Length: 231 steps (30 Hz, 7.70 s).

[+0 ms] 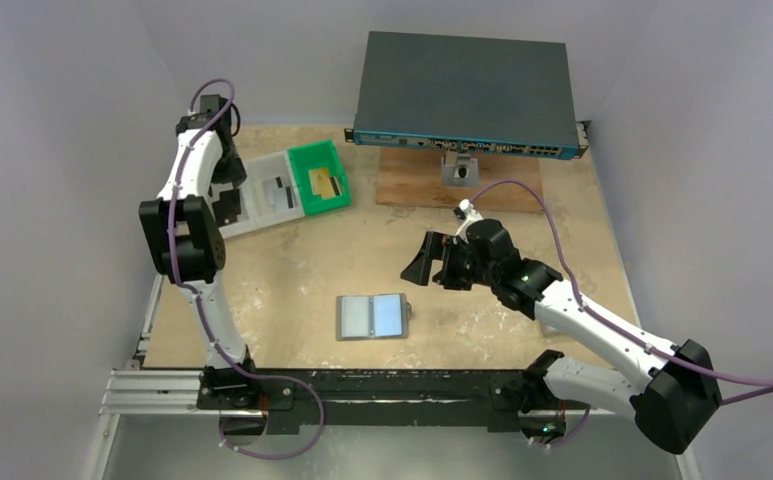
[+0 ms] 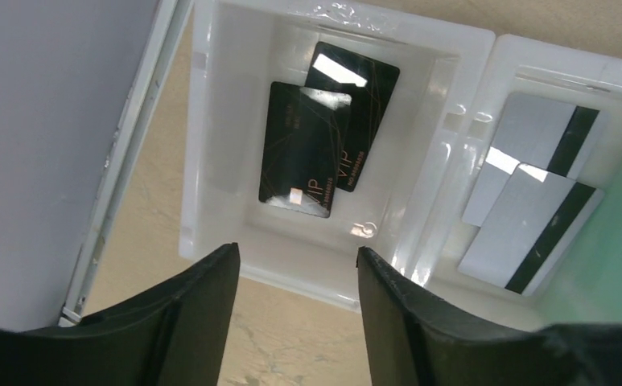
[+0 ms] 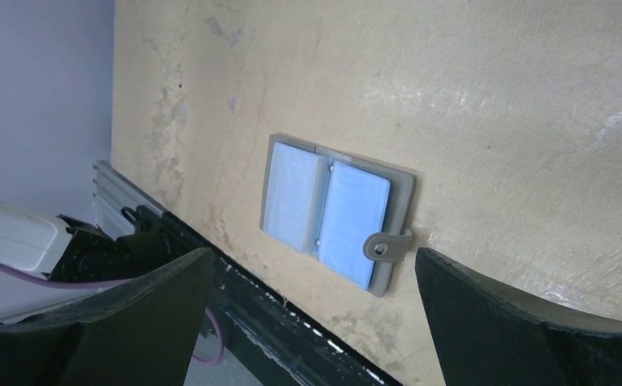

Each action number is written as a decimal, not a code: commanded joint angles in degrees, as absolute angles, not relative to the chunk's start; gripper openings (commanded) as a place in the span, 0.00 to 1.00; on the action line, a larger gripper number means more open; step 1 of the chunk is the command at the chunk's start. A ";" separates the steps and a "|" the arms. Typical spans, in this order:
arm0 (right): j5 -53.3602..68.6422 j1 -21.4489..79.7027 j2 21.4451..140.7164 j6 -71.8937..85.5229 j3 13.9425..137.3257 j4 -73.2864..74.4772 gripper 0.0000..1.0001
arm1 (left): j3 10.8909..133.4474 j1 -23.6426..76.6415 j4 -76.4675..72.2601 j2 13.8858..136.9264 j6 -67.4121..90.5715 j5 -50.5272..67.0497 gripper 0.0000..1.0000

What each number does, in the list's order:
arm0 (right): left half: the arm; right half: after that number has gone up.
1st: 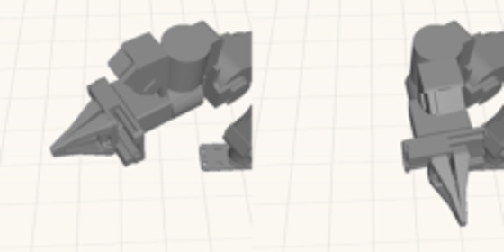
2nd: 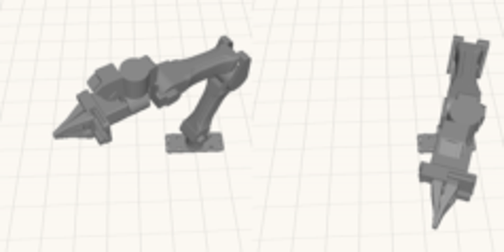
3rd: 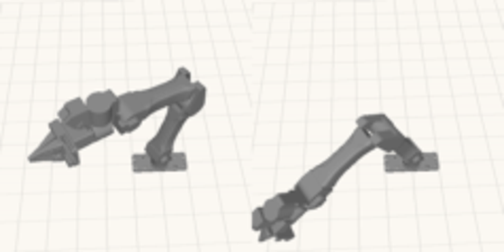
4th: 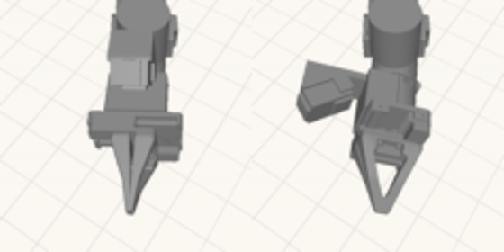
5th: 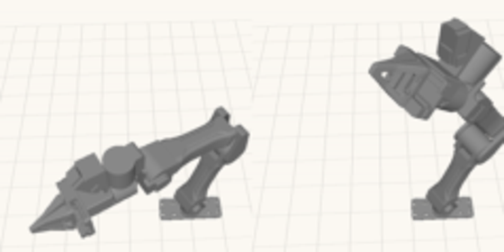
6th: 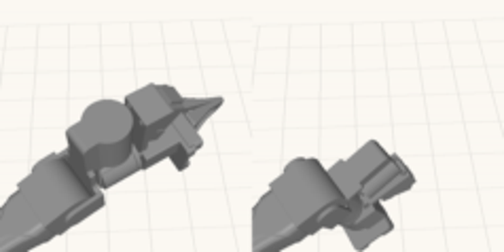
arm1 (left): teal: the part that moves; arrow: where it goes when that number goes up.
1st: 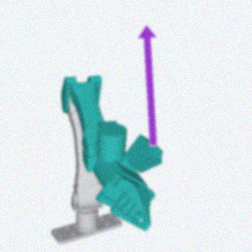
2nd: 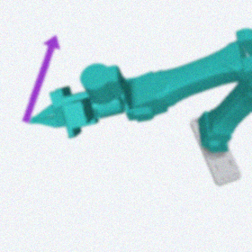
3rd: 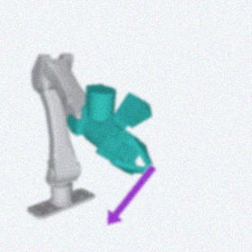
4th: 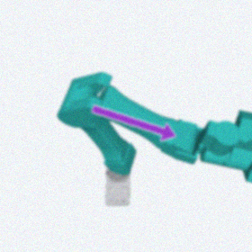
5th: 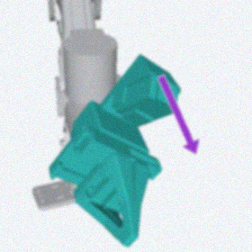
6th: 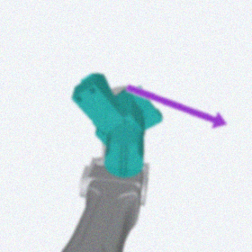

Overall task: Take the credit cards out of the card holder
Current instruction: Place the credit card in the storage box, then remove the credit card from the card holder.

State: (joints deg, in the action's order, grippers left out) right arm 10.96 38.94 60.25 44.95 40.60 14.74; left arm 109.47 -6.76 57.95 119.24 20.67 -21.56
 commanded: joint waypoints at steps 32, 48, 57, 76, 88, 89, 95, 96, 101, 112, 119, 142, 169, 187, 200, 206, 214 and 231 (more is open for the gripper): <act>-2.85 55.07 77.33 49.68 50.39 11.02 0.99 | 54.65 24.69 46.33 63.54 36.47 5.52 0.69; -4.83 59.01 92.35 51.71 57.67 11.91 0.83 | 46.44 26.28 43.37 57.76 36.17 10.04 0.69; -6.40 61.64 98.81 50.99 61.48 14.28 0.68 | 42.98 26.26 40.08 58.27 38.43 12.56 0.69; -8.90 65.17 108.71 51.62 63.21 18.46 0.23 | 39.06 26.26 37.73 57.79 41.80 12.89 0.67; -2.29 64.05 103.67 51.31 54.51 6.16 0.01 | 36.23 27.27 30.77 63.27 44.30 18.73 0.21; -1.50 63.85 103.36 51.46 53.66 4.56 0.01 | 36.06 27.54 30.05 63.93 44.56 18.94 0.15; 4.43 61.61 102.50 52.66 49.02 -3.30 0.00 | 35.55 28.94 27.78 68.13 45.57 16.81 0.00; 5.07 61.17 102.42 52.91 48.36 -4.02 0.00 | 35.37 29.10 27.63 68.42 45.62 16.06 0.00; 7.38 59.55 101.70 53.96 45.59 -7.18 0.00 | 35.11 29.45 28.44 71.06 44.83 12.45 0.00; 10.85 58.05 102.67 55.28 43.22 -11.85 0.00 | 33.42 32.45 25.39 76.88 45.73 9.19 0.00; 11.05 57.79 101.99 54.77 43.77 -11.42 0.00 | 34.06 34.30 23.76 80.32 47.09 9.31 0.00; 5.47 57.82 89.91 50.83 49.72 0.60 0.46 | 36.06 34.40 23.58 81.65 46.73 10.88 0.00; -3.71 57.77 78.00 51.51 46.95 11.07 0.74 | 46.39 40.75 27.92 81.33 47.79 11.95 0.00; -6.94 63.52 84.62 49.71 51.48 10.85 0.70 | 49.46 39.77 34.80 78.03 45.84 5.64 0.00; -9.32 66.52 90.91 49.72 55.23 12.38 0.71 | 41.76 32.04 37.17 72.29 43.24 4.77 0.00; -8.47 66.48 89.22 50.77 54.38 12.78 0.72 | 39.20 32.01 31.32 77.60 43.59 7.52 0.00; -9.43 66.53 87.70 51.37 53.61 13.96 0.73 | 41.25 34.47 29.49 78.99 43.75 9.15 0.00; -12.22 66.38 84.17 52.28 53.10 16.09 0.74 | 45.22 39.18 30.06 79.86 44.59 10.71 0.00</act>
State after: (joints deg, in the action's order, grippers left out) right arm -9.50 66.59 86.67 51.09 53.04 15.44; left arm 42.11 37.85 30.96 79.83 44.36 9.02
